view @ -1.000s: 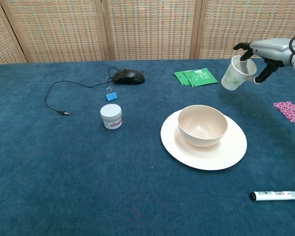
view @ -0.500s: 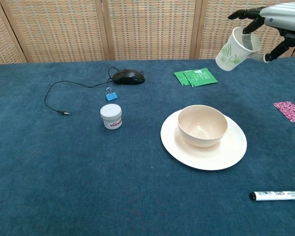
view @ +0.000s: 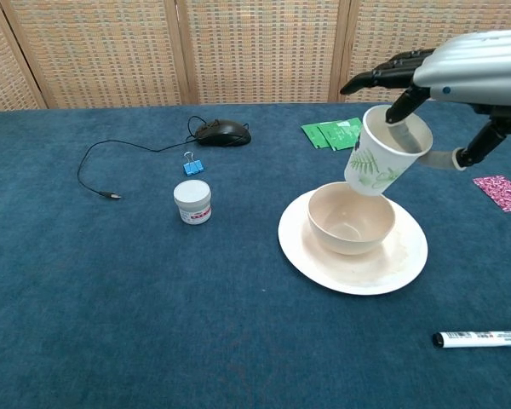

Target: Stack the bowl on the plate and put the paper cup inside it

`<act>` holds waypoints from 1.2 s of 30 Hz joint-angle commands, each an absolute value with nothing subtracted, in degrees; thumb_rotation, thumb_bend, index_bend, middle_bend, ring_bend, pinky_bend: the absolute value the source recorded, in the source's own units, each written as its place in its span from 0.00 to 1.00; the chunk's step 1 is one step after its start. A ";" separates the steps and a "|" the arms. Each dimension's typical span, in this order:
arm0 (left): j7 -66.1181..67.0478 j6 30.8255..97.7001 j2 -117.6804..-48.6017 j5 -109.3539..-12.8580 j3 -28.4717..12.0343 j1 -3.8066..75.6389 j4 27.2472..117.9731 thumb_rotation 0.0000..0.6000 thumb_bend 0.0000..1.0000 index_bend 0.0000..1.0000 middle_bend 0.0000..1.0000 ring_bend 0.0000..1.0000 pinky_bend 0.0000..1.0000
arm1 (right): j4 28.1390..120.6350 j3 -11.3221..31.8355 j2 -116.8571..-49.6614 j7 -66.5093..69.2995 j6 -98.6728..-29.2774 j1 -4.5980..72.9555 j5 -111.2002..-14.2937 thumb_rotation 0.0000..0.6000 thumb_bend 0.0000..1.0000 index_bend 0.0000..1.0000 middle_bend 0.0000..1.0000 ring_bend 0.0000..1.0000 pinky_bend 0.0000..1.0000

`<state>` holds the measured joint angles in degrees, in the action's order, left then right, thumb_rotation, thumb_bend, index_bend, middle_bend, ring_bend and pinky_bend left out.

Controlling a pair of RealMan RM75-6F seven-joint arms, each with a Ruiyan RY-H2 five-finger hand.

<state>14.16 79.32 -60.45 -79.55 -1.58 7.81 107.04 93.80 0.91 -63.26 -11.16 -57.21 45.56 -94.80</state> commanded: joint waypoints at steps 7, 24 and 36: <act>14.40 79.13 -60.54 -79.32 -1.53 7.90 107.07 1.00 0.00 0.00 0.00 0.00 0.00 | 97.12 3.38 -66.02 -22.96 -49.88 47.82 -87.48 1.00 0.57 0.64 0.00 0.00 0.03; 14.11 78.91 -60.42 -79.30 -1.42 8.01 107.01 1.00 0.00 0.00 0.00 0.00 0.00 | 95.36 4.33 -70.89 -36.85 -43.60 50.46 -72.21 1.00 0.57 0.64 0.00 0.00 0.04; 14.17 79.00 -60.33 -79.36 -1.37 8.02 107.14 1.00 0.00 0.00 0.00 0.00 0.00 | 93.36 2.90 -73.22 -38.35 -43.00 51.39 -70.45 1.00 0.57 0.23 0.00 0.00 0.06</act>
<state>14.18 79.00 -60.34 -79.35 -1.38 8.02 107.13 93.14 2.93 -73.39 -38.65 -43.18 51.33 -70.65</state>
